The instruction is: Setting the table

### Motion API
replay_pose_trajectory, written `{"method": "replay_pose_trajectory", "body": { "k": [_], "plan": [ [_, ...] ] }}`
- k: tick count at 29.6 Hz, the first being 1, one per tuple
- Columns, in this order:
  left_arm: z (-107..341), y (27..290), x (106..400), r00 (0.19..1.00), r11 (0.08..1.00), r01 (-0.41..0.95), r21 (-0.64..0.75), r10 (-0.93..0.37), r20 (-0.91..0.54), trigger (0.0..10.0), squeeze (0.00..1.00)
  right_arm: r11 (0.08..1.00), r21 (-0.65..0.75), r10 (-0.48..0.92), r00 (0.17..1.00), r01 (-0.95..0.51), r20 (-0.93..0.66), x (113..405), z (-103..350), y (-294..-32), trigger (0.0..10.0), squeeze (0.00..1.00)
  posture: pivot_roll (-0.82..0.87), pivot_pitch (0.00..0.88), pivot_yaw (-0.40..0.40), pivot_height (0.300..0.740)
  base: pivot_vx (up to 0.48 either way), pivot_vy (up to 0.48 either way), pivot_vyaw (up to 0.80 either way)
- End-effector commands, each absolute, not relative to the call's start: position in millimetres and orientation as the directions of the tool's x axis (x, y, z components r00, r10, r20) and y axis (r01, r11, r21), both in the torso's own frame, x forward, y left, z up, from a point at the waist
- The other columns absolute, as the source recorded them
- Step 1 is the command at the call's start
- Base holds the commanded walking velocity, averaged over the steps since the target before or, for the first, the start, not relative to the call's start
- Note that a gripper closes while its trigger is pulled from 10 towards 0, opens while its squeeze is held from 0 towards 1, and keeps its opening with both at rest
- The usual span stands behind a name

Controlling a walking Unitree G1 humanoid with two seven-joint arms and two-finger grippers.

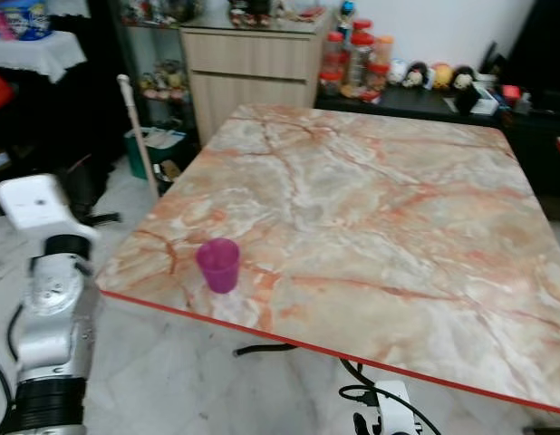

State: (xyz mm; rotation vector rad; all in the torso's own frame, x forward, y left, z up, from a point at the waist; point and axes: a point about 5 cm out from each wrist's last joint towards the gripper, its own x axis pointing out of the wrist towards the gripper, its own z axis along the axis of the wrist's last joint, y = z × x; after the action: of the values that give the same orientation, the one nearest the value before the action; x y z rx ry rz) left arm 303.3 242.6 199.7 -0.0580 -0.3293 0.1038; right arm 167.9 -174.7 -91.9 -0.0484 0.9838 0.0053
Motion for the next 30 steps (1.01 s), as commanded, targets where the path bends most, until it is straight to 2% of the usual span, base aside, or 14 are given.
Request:
{"method": "replay_pose_trajectory", "body": {
  "k": [1,4,7,8,12,20,30],
  "plan": [
    [205,230,299,0.956,0.996,0.054,-0.075,-0.03,0.291,10.0,0.0,0.999,-0.041,-0.033,0.556,-0.001,-0.831,168,-91,-178,10.0,0.0,0.1,0.0,0.01,0.74,0.0,0.0,0.0],
    [207,221,296,0.957,0.986,0.156,-0.06,-0.136,0.255,10.0,0.0,0.999,-0.043,-0.035,0.553,-0.001,-0.833,167,-92,-179,10.0,0.0,0.1,0.0,0.009,0.74,0.0,0.0,0.0],
    [208,220,296,0.957,0.984,0.169,-0.056,-0.15,0.247,10.0,0.0,0.999,-0.043,-0.035,0.552,-0.001,-0.833,167,-92,-179,10.0,0.0,0.1,0.0,0.009,0.74,0.0,0.0,0.0],
    [206,218,297,0.96,0.984,0.173,-0.049,-0.158,0.232,10.0,1.0,0.999,-0.044,-0.036,0.551,-0.002,-0.834,167,-92,-179,10.0,0.0,0.1,0.0,0.008,0.74,0.0,0.0,0.0],
    [195,206,302,0.961,0.969,0.248,0.006,-0.246,0.129,10.0,1.0,0.999,-0.042,-0.035,0.55,0.0,-0.834,167,-92,-178,10.0,0.0,0.1,0.0,0.011,0.74,0.0,0.0,0.0],
    [192,199,302,0.942,0.944,0.329,0.034,-0.331,0.058,10.0,1.0,0.999,-0.04,-0.034,0.547,0.0,-0.837,165,-93,-177,10.0,0.0,0.1,0.0,0.015,0.74,0.0,0.0,0.0],
    [188,196,314,0.944,0.943,0.329,0.044,-0.329,-0.018,10.0,1.0,0.999,-0.04,-0.033,0.547,-0.001,-0.837,166,-93,-175,10.0,0.0,0.09,0.0,0.021,0.74,0.0,0.0,0.0]
  ]
}}
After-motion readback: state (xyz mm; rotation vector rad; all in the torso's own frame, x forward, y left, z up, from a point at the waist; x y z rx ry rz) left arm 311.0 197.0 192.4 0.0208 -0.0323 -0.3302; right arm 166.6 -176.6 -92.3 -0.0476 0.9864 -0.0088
